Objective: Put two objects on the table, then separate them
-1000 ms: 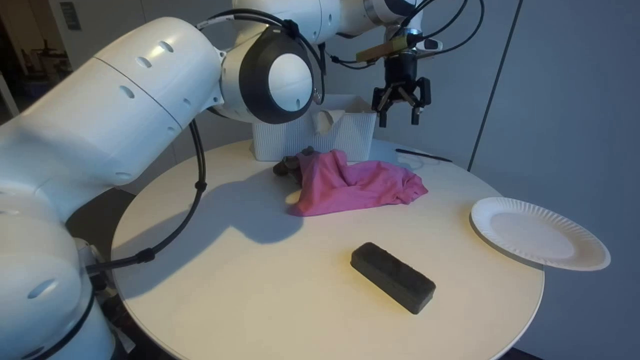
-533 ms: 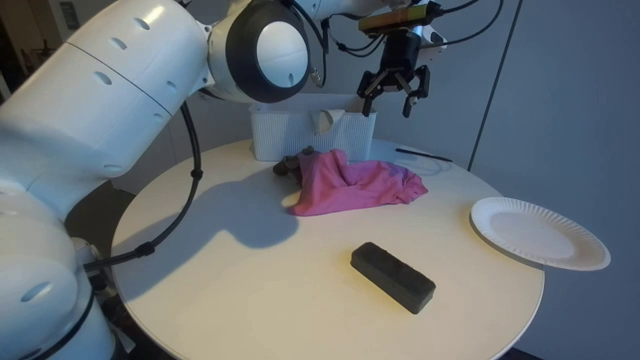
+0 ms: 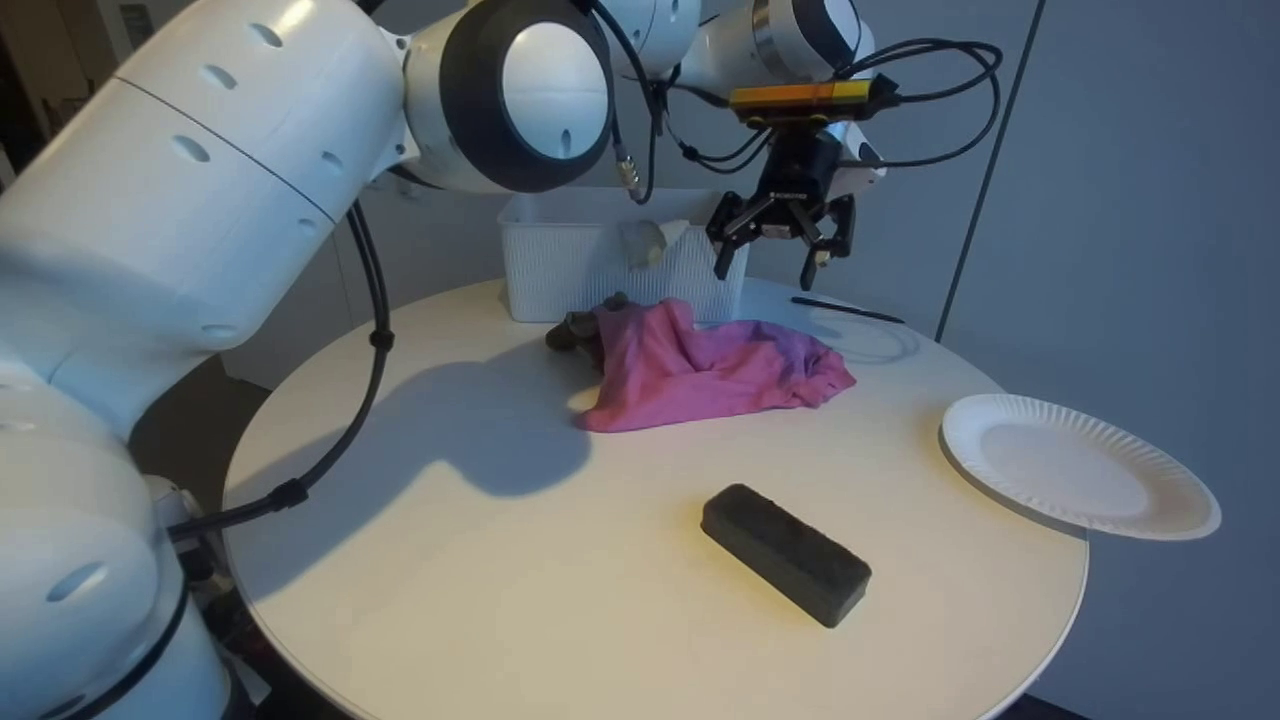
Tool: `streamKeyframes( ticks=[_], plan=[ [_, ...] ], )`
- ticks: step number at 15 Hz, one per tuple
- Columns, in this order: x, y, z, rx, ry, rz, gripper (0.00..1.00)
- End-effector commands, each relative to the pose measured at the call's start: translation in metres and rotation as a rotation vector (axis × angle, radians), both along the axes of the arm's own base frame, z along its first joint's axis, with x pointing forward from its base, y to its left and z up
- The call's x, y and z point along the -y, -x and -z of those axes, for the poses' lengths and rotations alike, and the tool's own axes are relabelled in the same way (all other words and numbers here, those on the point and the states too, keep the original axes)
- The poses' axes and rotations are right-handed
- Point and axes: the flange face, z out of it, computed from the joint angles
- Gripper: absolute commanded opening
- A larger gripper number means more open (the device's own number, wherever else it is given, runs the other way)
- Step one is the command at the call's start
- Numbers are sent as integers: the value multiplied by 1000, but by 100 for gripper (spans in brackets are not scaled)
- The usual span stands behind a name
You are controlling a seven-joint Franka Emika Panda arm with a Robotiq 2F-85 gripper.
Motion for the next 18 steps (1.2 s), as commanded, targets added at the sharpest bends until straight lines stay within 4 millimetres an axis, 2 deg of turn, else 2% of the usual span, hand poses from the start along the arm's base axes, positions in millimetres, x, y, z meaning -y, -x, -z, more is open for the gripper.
streamKeyframes(
  ticks=[1, 4, 6, 11, 14, 15, 16, 18],
  plan=[
    [-1, 0, -2, 3, 0, -1, 100],
    [-2, 2, -9, 11, 1, -2, 100],
    [-11, -2, 1, 28, -23, -3, 100],
    [-52, -5, 68, 42, -196, -19, 100],
    [-72, 3, 107, 6, -265, -49, 100],
    [-77, 8, 119, -11, -267, -56, 75],
    [-82, 13, 129, -23, -279, -59, 73],
    [-88, 26, 147, -44, -290, -58, 58]
  ],
)
